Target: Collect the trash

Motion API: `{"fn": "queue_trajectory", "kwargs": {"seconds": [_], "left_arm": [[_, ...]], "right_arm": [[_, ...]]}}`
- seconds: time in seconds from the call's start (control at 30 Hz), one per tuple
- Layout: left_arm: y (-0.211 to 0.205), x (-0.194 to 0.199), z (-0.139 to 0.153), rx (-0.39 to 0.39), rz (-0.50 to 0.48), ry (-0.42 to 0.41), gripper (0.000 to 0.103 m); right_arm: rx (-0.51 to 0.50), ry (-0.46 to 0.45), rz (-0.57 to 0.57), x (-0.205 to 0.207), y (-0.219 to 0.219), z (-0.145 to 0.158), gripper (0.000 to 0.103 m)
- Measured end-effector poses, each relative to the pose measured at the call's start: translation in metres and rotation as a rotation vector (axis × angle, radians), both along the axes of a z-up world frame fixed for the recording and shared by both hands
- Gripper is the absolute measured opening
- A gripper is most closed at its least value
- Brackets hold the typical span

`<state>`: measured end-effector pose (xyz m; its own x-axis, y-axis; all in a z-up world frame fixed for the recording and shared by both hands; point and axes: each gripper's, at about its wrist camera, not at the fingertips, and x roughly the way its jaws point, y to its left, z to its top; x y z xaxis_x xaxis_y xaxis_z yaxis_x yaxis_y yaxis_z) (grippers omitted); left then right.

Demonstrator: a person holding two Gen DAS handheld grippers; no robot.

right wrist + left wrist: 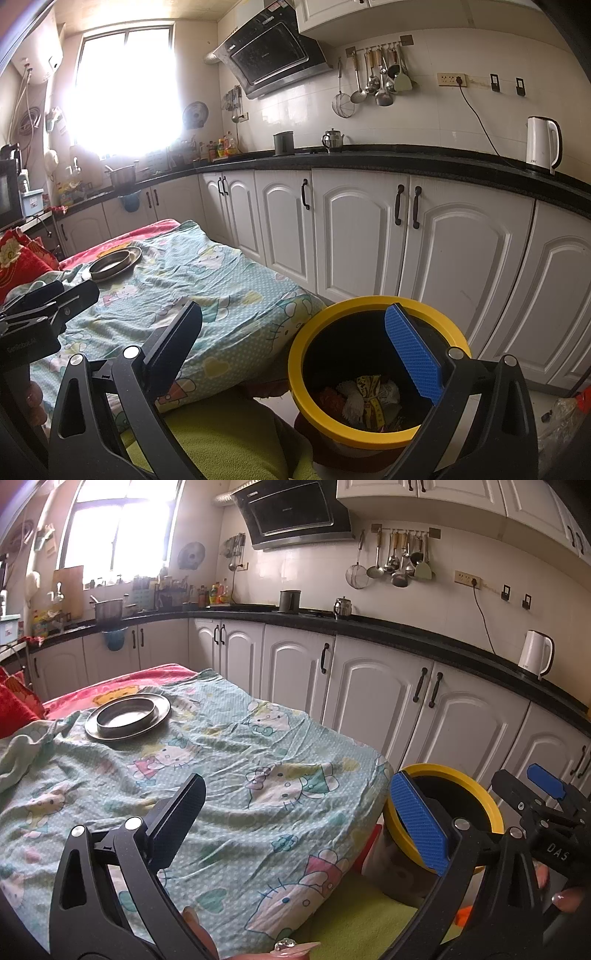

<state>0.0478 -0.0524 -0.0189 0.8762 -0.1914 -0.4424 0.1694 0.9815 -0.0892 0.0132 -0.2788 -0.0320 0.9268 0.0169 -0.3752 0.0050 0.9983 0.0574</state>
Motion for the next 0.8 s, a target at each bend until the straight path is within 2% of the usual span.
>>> {"fn": "queue_trajectory", "kwargs": {"seconds": [0.27, 0.43, 0.53, 0.6, 0.67, 0.73, 0.77, 0.8], "left_arm": [[-0.001, 0.004, -0.005, 0.004, 0.022, 0.014, 0.092], [0.020, 0.009, -0.006, -0.030, 0.079, 0.051, 0.092], [0.072, 0.013, -0.009, -0.037, 0.224, 0.103, 0.092], [0.118, 0.010, -0.014, -0.046, 0.341, 0.141, 0.092], [0.174, 0.003, -0.023, -0.028, 0.488, 0.182, 0.092], [0.228, -0.003, -0.033, 0.003, 0.644, 0.228, 0.092], [0.264, -0.008, -0.041, 0.012, 0.738, 0.275, 0.092], [0.286, -0.011, -0.046, 0.011, 0.787, 0.301, 0.092]], "right_arm": [[-0.002, 0.003, 0.006, 0.001, 0.001, -0.001, 0.097], [0.014, 0.075, 0.084, 0.025, 0.017, -0.002, 0.097], [0.033, 0.157, 0.187, 0.053, 0.054, 0.004, 0.097], [0.027, 0.216, 0.314, 0.075, 0.098, 0.008, 0.097], [-0.008, 0.270, 0.456, 0.091, 0.157, 0.005, 0.097], [-0.054, 0.324, 0.621, 0.103, 0.237, -0.006, 0.097], [-0.071, 0.346, 0.677, 0.106, 0.266, -0.012, 0.097], [-0.095, 0.372, 0.724, 0.109, 0.302, -0.020, 0.097]]}}
